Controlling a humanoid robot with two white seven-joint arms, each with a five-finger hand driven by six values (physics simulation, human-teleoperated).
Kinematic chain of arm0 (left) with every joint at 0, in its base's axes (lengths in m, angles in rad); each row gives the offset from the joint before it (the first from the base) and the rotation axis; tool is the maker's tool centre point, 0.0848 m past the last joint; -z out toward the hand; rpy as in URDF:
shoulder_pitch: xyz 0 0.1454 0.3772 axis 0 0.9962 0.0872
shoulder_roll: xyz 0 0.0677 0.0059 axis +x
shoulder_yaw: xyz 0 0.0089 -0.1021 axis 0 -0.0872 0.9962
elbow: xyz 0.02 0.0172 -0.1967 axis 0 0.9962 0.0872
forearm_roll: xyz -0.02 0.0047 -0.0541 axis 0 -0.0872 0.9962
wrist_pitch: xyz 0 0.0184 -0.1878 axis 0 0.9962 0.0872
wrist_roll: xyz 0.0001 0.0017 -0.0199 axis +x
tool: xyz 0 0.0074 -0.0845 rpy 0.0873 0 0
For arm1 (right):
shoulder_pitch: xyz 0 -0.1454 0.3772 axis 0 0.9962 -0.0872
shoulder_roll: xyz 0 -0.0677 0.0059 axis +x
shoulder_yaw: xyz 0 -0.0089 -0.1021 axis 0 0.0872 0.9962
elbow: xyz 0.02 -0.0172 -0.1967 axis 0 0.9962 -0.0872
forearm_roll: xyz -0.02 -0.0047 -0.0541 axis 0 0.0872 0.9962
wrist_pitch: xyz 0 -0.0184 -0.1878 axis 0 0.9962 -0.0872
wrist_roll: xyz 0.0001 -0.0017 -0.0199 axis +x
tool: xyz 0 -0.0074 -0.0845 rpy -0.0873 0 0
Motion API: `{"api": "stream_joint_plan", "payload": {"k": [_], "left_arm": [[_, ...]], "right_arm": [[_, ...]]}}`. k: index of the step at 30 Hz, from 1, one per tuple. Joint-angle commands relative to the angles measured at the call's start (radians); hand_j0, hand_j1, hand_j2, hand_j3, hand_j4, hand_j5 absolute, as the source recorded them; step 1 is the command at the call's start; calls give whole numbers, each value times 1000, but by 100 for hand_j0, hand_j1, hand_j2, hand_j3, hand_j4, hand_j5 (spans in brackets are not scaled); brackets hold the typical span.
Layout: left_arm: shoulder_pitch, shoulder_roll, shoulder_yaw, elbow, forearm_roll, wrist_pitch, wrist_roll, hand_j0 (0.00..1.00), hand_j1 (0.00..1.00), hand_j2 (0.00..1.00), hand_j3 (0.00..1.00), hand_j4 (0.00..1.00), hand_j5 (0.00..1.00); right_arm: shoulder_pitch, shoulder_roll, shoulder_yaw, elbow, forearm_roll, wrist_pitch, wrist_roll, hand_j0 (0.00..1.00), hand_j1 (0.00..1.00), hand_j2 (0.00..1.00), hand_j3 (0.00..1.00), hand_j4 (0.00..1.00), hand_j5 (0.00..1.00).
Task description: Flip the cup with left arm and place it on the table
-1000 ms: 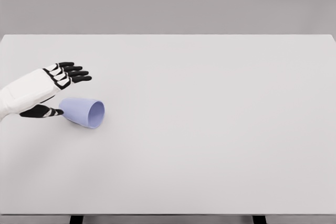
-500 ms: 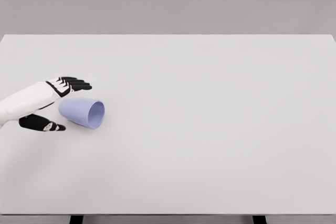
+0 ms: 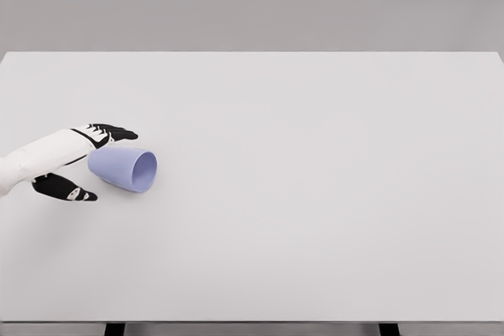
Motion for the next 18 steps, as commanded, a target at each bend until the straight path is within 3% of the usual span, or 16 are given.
{"api": "stream_joint_plan", "payload": {"k": [1, 7, 18], "left_arm": [[0, -8, 0, 0, 4, 16, -1, 100, 100, 100, 100, 100, 100], [-6, -27, 0, 2, 1, 39, -1, 100, 100, 100, 100, 100, 100], [-64, -68, -71, 17, -3, 91, -1, 100, 100, 100, 100, 100, 100]], "right_arm": [[0, 0, -1, 0, 0, 0, 0, 100, 100, 100, 100, 100, 100], [0, 0, 0, 0, 0, 0, 0, 100, 100, 100, 100, 100, 100], [0, 0, 0, 0, 0, 0, 0, 100, 100, 100, 100, 100, 100]]}}
